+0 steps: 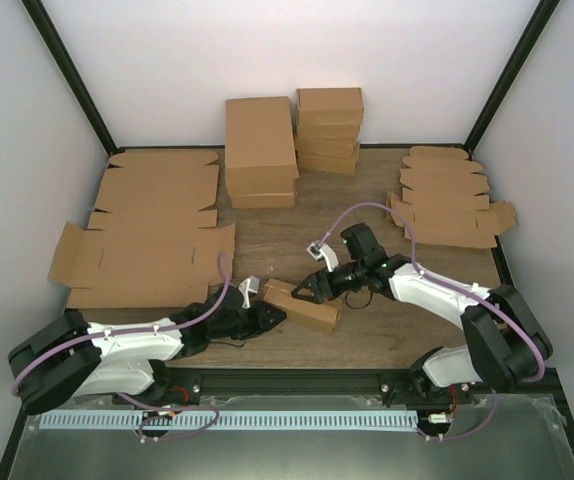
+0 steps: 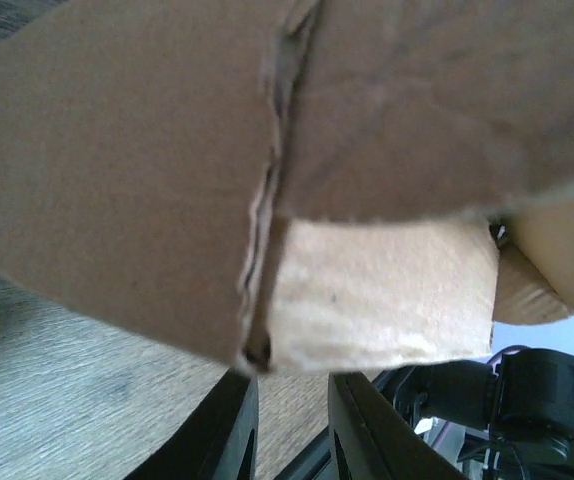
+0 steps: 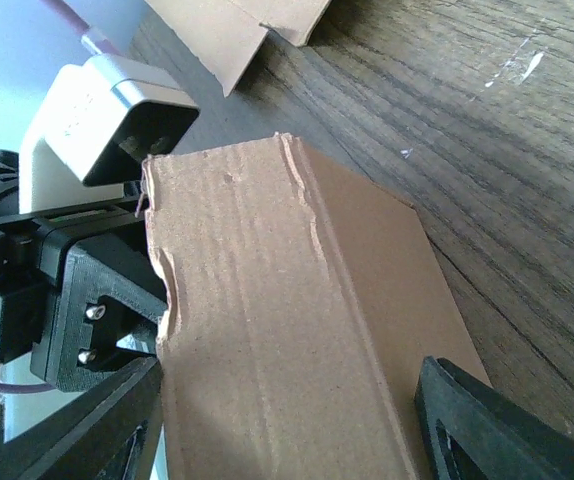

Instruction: Fold the paper box

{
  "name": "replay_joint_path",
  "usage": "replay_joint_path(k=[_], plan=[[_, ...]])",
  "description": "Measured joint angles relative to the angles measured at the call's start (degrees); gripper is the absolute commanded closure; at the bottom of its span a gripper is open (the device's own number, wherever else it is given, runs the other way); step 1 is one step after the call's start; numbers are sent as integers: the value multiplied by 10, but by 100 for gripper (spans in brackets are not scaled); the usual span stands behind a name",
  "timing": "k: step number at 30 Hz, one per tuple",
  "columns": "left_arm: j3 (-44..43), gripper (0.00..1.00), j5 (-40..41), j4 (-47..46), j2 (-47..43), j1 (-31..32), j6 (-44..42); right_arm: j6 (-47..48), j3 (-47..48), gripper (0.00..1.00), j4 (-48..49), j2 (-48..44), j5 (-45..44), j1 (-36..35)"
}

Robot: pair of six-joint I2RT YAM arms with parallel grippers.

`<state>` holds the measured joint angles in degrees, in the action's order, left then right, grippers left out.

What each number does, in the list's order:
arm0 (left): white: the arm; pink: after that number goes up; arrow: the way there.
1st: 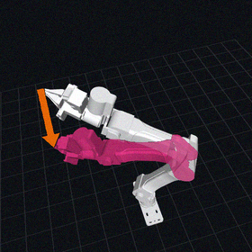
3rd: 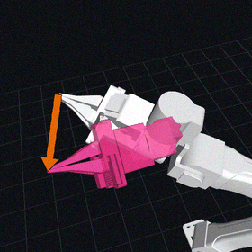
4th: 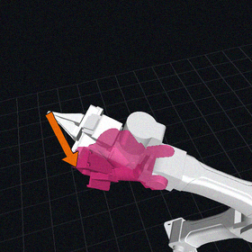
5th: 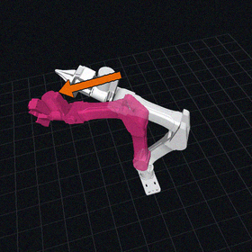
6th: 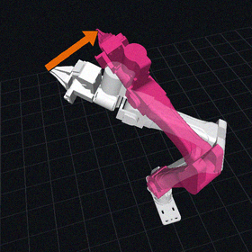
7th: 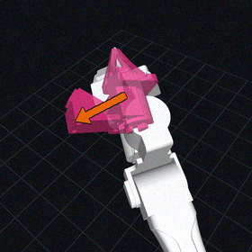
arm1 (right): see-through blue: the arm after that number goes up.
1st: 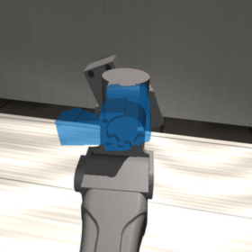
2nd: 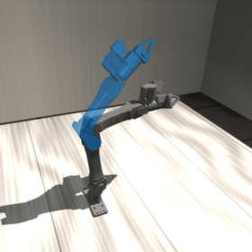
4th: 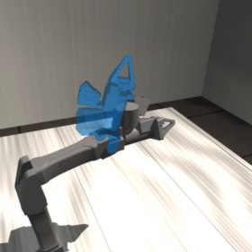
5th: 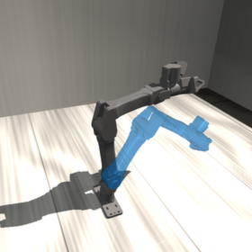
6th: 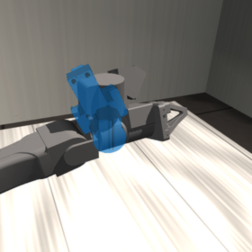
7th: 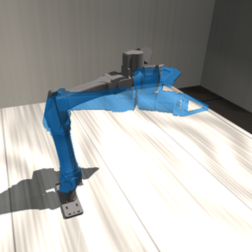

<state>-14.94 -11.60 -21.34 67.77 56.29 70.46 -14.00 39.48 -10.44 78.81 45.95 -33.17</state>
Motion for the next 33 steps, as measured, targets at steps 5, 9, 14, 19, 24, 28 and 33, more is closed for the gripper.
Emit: replay_joint_path(k=[5,9,14,19,24,28,33], plan=[[-4,78,4,0,8,-1,-1,-1,-14,7,8,-18,-24,-20],[-7,78,9,0,8,-1,-2,-5,-27,1,11,-29,-34,-23],[-8,78,10,1,8,-1,-3,-16,-27,0,16,-45,-36,-23],[-9,78,11,6,5,-1,-4,-38,-25,3,24,-47,-37,-21],[-9,78,12,11,4,-1,-7,-76,-17,14,36,-46,-38,-4],[-9,78,13,13,3,-1,-9,-104,-4,26,48,-41,-39,5],[-9,78,13,14,3,-1,-13,-108,0,34,47,-26,-41,5]])
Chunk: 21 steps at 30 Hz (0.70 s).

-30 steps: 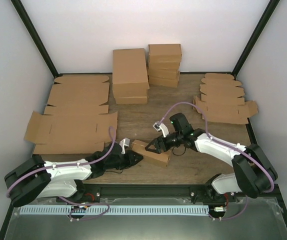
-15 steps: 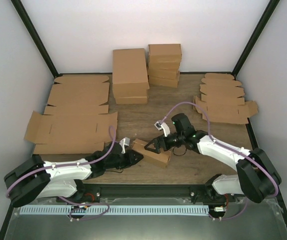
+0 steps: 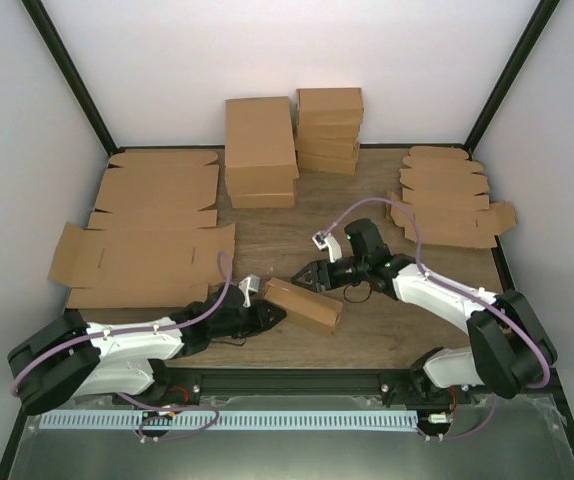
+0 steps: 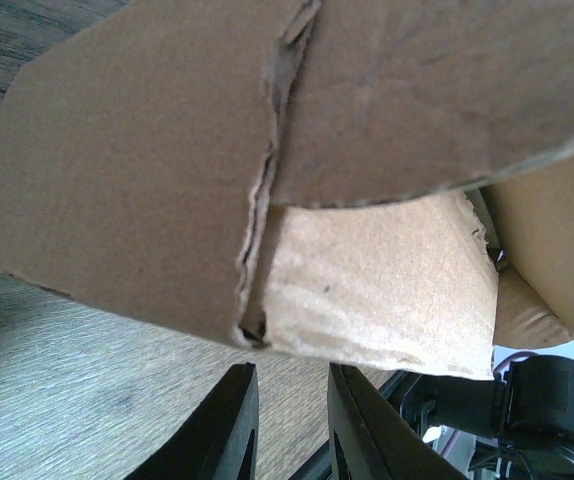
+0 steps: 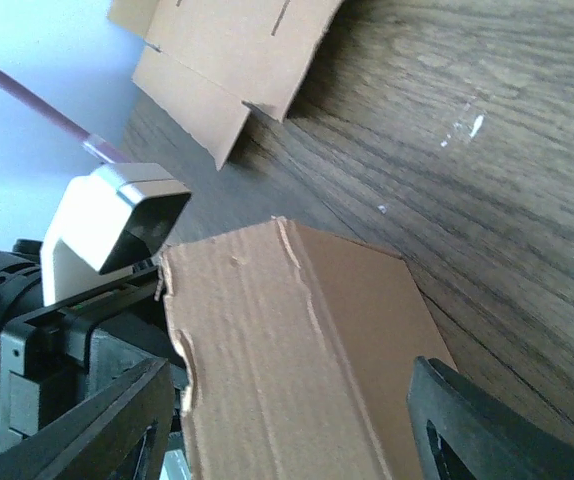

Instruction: Fold the paper box

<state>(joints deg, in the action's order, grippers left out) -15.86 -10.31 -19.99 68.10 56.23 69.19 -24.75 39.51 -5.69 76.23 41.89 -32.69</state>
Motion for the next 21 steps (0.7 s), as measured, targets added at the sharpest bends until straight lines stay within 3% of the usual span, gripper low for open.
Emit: replay_joint_path(k=[21], plan=[[-13,78,0,5,2,0,-4,46,-14,39,-27,5,-23,-16]])
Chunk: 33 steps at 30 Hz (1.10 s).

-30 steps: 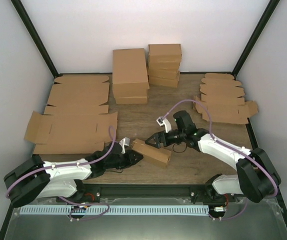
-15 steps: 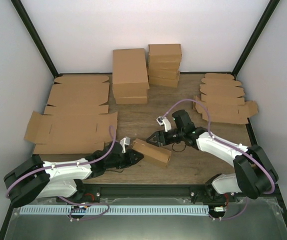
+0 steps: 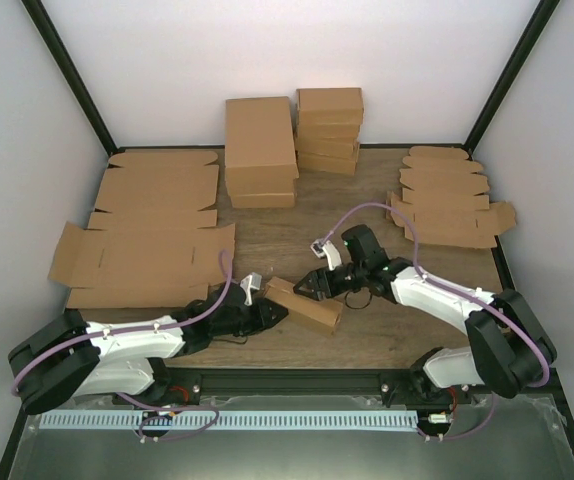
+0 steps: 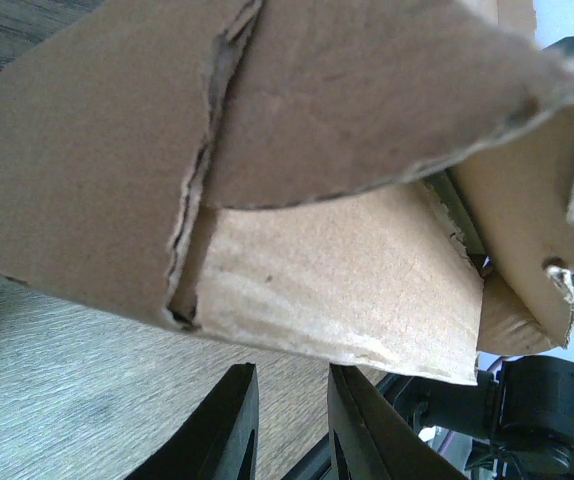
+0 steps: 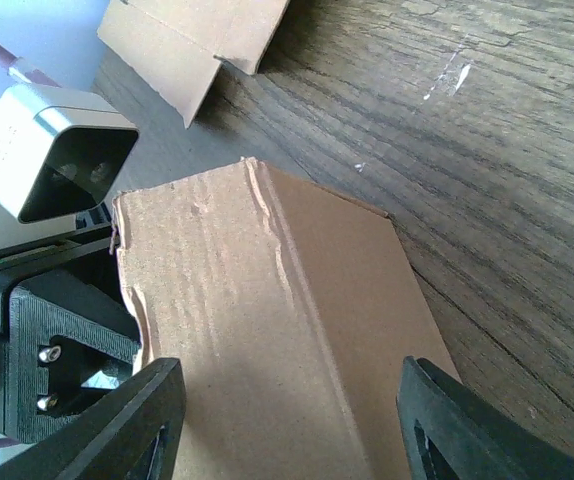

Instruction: Fold the paper box

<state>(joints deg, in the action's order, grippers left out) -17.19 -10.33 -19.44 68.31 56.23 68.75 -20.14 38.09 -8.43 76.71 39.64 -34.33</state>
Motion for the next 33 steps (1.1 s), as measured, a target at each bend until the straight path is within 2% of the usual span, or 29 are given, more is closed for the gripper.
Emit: replay_joint_path(k=[19,29,33], plan=[[-2,78,0,3,11,0,-1,13,-12,44,7,-1,-29,-30],[-3,78,3,6,16,0,-3,8,-60,43,78,-13,-69,-50],[-17,77,13,59,-3,0,-13,-4,-84,43,113,-28,-85,-55]])
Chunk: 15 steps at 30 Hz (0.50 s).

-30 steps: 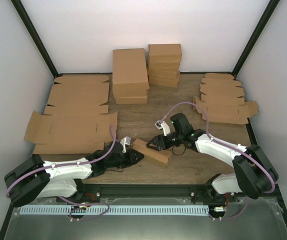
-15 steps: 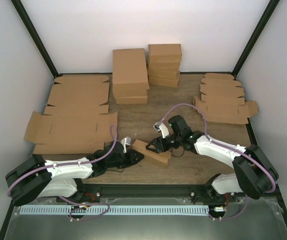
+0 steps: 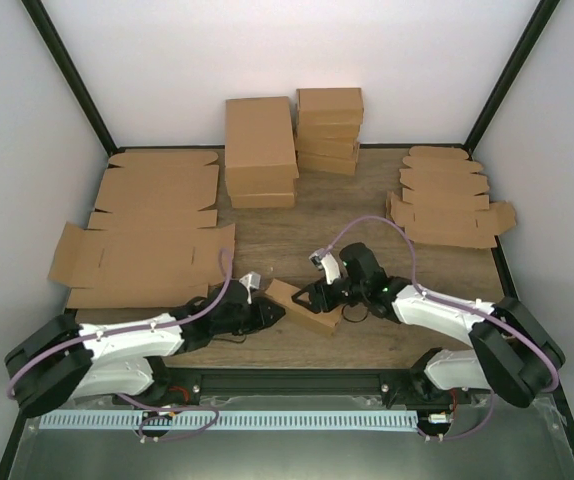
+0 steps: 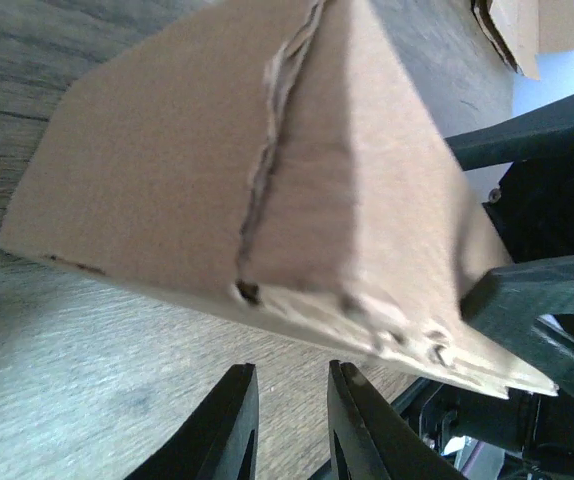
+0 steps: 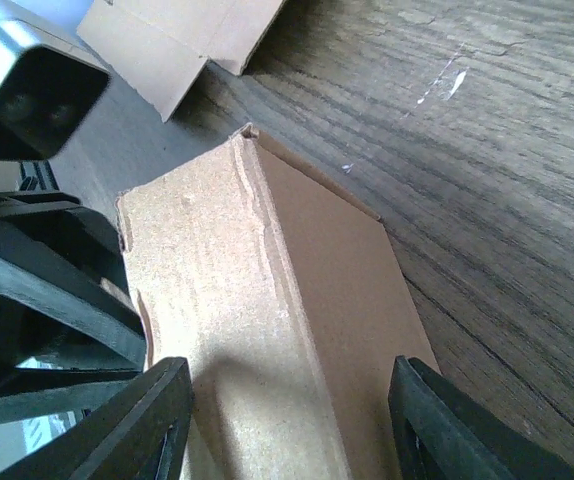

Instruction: Fold the paper box

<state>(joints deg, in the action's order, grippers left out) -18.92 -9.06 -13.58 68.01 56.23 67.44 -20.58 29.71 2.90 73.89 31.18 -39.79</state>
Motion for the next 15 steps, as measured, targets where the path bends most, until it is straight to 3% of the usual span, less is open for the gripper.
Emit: replay_joint_path(k=[6,11,15], plan=[[-42,76,3,115,-90,-21,-32,-8,-13,43,14,-14,-21,-2],[-68,62,-36,197,-141,-107,-77,-9,-13,43,13,-16,-26,-2],[-95,61,-75,238,-127,-169,-127,-9,-13,43,13,-16,-25,-2]])
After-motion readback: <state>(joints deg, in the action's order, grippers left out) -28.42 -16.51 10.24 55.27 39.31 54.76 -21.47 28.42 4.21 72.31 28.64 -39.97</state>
